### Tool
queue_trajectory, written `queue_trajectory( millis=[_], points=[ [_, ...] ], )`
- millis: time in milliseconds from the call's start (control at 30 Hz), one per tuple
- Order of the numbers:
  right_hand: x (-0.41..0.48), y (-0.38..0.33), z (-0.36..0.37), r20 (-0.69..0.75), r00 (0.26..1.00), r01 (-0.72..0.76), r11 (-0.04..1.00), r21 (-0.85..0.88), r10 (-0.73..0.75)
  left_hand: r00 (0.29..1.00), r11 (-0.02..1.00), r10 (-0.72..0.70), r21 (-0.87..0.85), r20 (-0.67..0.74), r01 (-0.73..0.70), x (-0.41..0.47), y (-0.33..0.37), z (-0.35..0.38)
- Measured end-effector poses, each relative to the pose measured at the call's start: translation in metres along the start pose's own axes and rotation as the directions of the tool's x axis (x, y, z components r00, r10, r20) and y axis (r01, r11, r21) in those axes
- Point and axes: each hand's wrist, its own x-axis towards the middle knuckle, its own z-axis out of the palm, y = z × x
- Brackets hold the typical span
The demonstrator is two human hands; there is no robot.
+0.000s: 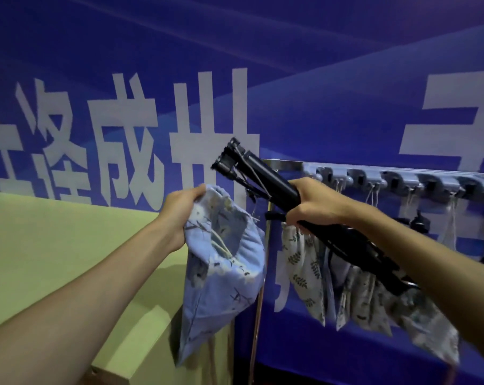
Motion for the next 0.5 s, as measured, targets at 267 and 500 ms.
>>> queue_trajectory(
  millis=[267, 500],
  points=[
    [0.005, -0.017, 0.011, 0.170, 0.985, 0.093, 0.801, -0.591, 0.011, 0.998, 0.996, 0.038, -0.075, -0.058, -0.043, 0.000, 0.015, -0.014],
    [0.007, -0.052, 0.012, 0.272, 0.962, 0.254, 0.477, -0.842, -0.032, 0.934, 0.821, 0.333, 0.448, 0.130, -0.355, -0.014, 0.019, 0.002]
  ],
)
